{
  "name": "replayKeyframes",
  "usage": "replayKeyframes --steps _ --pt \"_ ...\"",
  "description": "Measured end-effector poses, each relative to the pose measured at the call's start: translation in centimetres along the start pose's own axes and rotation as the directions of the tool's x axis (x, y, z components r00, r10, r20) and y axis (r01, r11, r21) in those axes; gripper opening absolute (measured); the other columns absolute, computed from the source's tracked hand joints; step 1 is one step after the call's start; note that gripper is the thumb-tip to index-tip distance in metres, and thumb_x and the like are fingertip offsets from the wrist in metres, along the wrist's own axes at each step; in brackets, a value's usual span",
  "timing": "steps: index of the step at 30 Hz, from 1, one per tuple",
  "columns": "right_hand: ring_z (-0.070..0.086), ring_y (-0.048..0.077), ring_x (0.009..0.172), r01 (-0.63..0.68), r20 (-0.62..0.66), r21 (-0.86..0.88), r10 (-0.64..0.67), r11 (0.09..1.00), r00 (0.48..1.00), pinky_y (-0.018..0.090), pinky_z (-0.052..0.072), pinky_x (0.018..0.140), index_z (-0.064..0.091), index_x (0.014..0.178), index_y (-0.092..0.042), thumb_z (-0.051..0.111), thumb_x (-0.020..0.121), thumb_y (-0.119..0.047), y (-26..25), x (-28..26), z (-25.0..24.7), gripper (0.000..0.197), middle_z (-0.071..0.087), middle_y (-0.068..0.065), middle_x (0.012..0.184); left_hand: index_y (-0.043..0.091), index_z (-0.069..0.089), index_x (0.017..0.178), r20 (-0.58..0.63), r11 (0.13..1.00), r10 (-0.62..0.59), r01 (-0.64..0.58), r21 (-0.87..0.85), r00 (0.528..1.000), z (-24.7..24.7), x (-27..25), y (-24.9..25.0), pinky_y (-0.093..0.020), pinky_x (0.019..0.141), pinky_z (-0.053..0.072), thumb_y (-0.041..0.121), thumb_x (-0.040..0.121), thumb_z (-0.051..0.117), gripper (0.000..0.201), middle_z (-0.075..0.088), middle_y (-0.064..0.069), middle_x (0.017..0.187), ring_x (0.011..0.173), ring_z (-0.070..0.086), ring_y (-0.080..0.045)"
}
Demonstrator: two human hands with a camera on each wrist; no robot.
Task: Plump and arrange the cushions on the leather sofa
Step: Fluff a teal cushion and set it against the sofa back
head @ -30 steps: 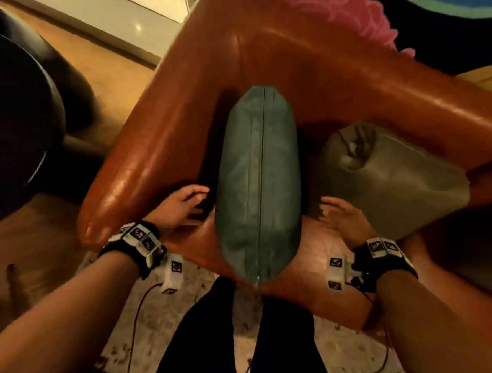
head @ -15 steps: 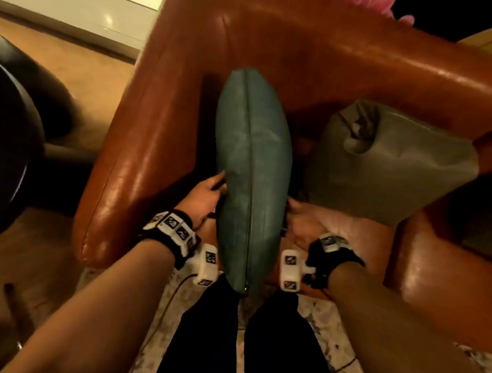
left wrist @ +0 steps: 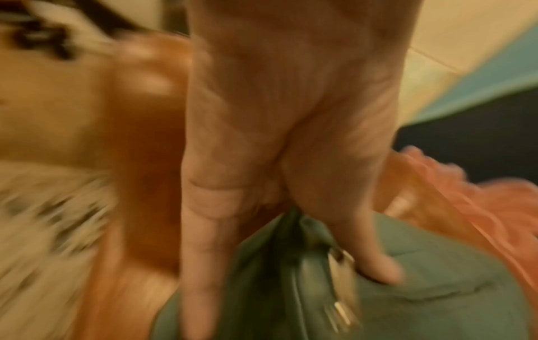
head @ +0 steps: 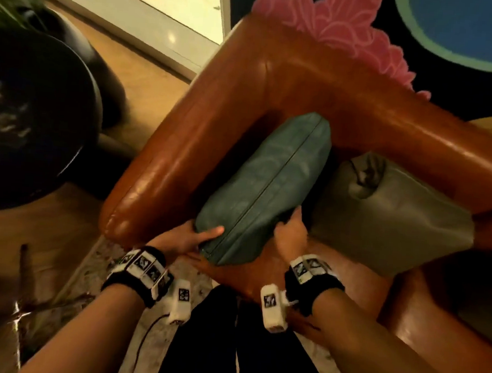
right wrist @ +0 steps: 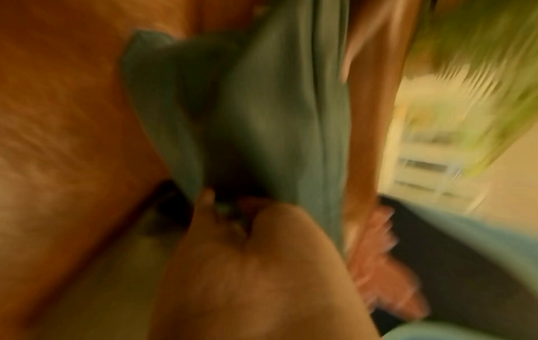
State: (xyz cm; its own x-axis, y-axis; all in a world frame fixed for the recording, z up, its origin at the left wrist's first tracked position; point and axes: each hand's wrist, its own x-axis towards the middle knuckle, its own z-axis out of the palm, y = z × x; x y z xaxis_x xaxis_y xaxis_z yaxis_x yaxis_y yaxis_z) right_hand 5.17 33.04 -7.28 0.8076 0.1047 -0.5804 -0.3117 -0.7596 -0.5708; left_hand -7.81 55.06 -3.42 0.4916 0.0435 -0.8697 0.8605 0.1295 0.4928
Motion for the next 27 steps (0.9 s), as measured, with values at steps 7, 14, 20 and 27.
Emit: replayKeyframes --steps 7,14,20,27 --pt "0.022 0.027 0.152 0.946 0.698 -0.314 -0.695 -0.082 0.171 0.053 0.009 0.123 0.022 0.155 -0.038 0.040 0.100 -0.047 -0.8 -4.8 4.2 0.059 0.027 0.005 0.163 0.010 0.070 0.086 -0.282 0.944 0.037 -0.126 -0.306 0.959 4.5 -2.5 -5.5 -0.029 0.063 0.059 -0.003 0.090 0.064 0.016 0.074 -0.010 0.084 0.078 0.065 -0.024" --pt "0.012 0.025 0.154 0.635 0.352 -0.764 -0.750 0.115 0.560 0.064 -0.002 0.118 0.014 0.156 -0.043 0.034 0.100 -0.057 -3.7 11.1 -5.6 0.061 0.014 0.000 0.167 0.018 0.068 0.104 -0.599 0.960 0.093 -0.232 -0.159 0.795 5.8 -2.5 -8.0 -0.050 0.086 0.058 0.053 0.090 0.060 0.039 0.074 -0.005 0.103 0.095 0.072 -0.022" --pt "0.044 0.043 0.135 0.159 -0.135 -0.184 -0.185 0.970 0.973 0.048 0.039 0.109 0.038 0.150 -0.010 0.059 0.093 -0.051 -9.1 15.2 -9.8 0.072 0.039 0.022 0.153 0.010 0.066 0.101 -0.546 0.745 -0.141 -0.274 -0.608 0.826 8.9 -1.8 -6.2 -0.053 0.092 0.057 0.031 0.096 0.063 0.022 0.072 -0.017 0.107 0.101 0.070 -0.035" --pt "0.068 0.019 0.087 0.370 -0.052 0.237 -0.368 0.898 0.928 0.035 0.057 0.081 0.073 0.095 -0.016 0.075 0.085 -0.030 -12.2 15.4 -14.5 0.017 0.073 0.010 0.098 -0.004 0.062 0.126 -0.399 0.581 0.097 -0.378 -0.721 0.912 8.4 -4.6 -7.9 -0.033 0.093 0.058 0.011 0.094 0.064 0.035 0.070 -0.017 0.124 0.115 0.068 -0.029"
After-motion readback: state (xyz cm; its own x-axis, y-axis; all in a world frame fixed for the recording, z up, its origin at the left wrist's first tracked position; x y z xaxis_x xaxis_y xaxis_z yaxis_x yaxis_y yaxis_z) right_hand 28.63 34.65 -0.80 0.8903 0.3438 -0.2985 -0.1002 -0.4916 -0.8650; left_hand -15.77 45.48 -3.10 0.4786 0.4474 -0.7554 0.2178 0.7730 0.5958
